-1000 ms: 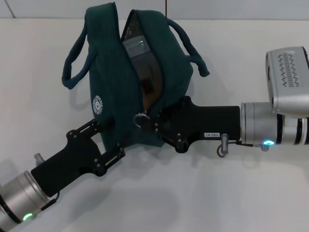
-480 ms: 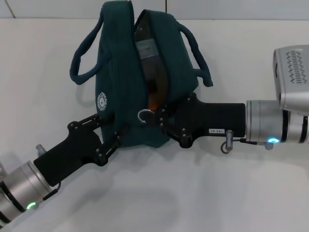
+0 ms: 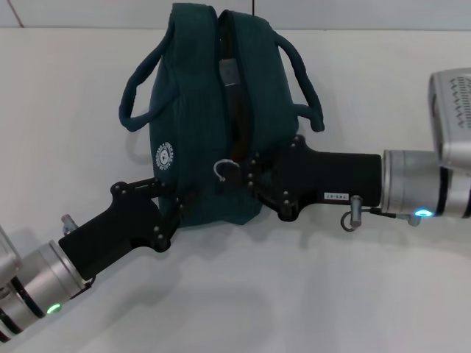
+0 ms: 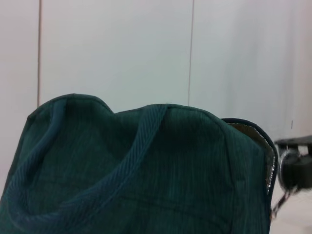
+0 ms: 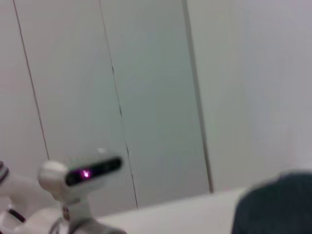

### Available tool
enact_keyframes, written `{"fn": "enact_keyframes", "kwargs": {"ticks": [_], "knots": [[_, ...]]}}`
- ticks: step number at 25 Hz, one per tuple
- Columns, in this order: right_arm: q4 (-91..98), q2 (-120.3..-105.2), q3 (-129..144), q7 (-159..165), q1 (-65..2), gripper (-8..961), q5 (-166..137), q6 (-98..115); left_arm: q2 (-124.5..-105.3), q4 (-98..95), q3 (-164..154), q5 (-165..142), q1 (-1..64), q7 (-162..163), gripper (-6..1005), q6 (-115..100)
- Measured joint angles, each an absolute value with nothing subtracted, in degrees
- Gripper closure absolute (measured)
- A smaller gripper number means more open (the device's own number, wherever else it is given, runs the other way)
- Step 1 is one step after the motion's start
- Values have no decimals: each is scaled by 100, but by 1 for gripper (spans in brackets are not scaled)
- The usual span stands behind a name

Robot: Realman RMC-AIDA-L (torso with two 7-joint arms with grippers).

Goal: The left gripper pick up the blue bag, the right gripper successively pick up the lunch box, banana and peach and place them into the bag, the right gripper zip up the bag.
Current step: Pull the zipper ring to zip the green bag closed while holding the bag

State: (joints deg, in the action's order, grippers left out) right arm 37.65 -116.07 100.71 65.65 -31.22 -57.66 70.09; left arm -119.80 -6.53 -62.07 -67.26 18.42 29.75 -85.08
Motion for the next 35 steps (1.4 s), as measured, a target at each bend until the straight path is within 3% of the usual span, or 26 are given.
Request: {"fn": "enact_keyframes", "kwargs": {"ticks": [14,28,35], "knots": [[3517,-11618,10057,4942,-2915,934,-4019,7298,-11957,-708,-6291,-6886,1872,2848,917,-8522],[3041,-11618,10048,4007,-2781,934,-2920,7548,-11645,-1088,-6236,-6805,1525,2963,927,-8773],[3070,-11618,10319,4014,-2816,934,-2913,7601,-11927,-1089,-6233,-6796,1610,2889,929,-8792]]}}
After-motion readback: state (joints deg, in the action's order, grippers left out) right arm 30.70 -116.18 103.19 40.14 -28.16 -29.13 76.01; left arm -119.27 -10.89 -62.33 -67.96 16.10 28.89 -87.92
